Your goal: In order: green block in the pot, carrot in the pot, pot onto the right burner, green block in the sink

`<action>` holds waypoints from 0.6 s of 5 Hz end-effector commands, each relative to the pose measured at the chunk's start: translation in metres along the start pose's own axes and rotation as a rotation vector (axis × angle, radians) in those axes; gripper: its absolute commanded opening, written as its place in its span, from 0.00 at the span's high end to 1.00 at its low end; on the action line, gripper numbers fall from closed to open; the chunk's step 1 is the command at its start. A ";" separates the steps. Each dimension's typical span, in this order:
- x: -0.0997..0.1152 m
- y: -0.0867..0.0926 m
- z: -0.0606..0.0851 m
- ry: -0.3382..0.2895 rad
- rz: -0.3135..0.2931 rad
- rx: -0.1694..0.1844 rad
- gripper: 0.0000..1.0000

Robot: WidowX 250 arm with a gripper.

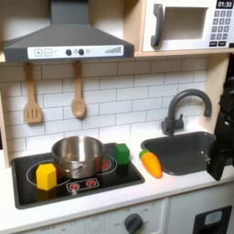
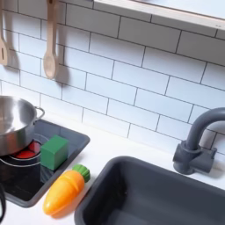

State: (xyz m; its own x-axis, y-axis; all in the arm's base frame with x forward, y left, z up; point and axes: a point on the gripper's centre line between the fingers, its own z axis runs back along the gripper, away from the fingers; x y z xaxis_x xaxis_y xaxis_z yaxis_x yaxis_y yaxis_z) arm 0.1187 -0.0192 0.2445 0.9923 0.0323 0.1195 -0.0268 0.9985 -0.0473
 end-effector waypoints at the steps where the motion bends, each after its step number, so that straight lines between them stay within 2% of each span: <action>1: 0.000 0.000 0.000 0.002 0.000 -0.001 0.00; 2: 0.010 0.001 0.003 -0.003 0.021 -0.008 0.00; 3: 0.016 0.004 -0.001 0.005 0.028 0.000 0.00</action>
State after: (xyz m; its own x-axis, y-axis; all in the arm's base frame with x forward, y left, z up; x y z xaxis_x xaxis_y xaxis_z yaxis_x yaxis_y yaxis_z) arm 0.1346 -0.0156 0.2451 0.9921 0.0568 0.1119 -0.0511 0.9973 -0.0535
